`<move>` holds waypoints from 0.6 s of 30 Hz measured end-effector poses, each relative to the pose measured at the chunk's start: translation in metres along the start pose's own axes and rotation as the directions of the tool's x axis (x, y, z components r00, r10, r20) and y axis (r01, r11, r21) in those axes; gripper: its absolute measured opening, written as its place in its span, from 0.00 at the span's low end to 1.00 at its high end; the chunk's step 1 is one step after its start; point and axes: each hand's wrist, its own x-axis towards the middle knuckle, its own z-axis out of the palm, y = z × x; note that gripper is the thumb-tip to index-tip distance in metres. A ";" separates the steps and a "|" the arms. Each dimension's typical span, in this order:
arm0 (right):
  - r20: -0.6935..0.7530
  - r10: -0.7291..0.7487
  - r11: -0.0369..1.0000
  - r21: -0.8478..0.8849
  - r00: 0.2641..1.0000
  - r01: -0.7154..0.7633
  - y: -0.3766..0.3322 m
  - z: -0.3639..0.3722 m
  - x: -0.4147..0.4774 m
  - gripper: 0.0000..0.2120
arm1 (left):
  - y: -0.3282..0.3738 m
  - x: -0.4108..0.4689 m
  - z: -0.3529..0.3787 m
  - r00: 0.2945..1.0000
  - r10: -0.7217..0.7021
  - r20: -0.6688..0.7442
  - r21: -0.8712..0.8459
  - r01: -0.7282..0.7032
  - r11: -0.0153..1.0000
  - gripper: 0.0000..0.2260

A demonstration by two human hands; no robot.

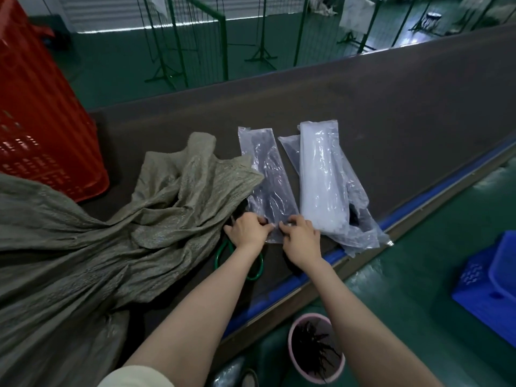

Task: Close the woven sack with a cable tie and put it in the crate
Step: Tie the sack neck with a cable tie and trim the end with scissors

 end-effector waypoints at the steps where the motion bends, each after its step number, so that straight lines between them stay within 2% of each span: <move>1: 0.011 -0.001 1.000 -0.001 1.000 0.001 -0.001 -0.001 0.000 0.20 | 0.001 0.000 0.000 1.000 0.003 0.003 0.006 -0.003 1.000 0.13; 4: 0.021 0.009 1.000 -0.025 1.000 -0.008 -0.003 -0.001 -0.002 0.20 | 0.006 0.003 -0.006 0.998 -0.037 0.054 0.012 0.036 0.999 0.14; 8: 0.046 0.045 0.999 0.011 0.998 -0.046 -0.007 -0.002 0.000 0.20 | 0.009 0.004 -0.017 0.983 -0.059 0.171 0.081 0.045 0.996 0.23; 15: 0.124 0.090 0.995 -0.055 0.988 -0.084 -0.019 -0.008 0.001 0.18 | -0.002 -0.003 -0.051 0.917 -0.028 0.397 0.128 -0.025 0.991 0.19; 16: 0.088 0.104 0.994 -0.035 0.991 -0.101 -0.022 -0.010 -0.001 0.17 | -0.009 -0.006 -0.060 0.906 -0.029 0.422 0.106 -0.017 0.994 0.15; 18: -0.091 0.145 0.987 0.083 0.985 -0.138 -0.030 -0.011 -0.009 0.15 | -0.023 -0.011 -0.077 0.872 -0.043 0.487 0.119 -0.018 0.993 0.09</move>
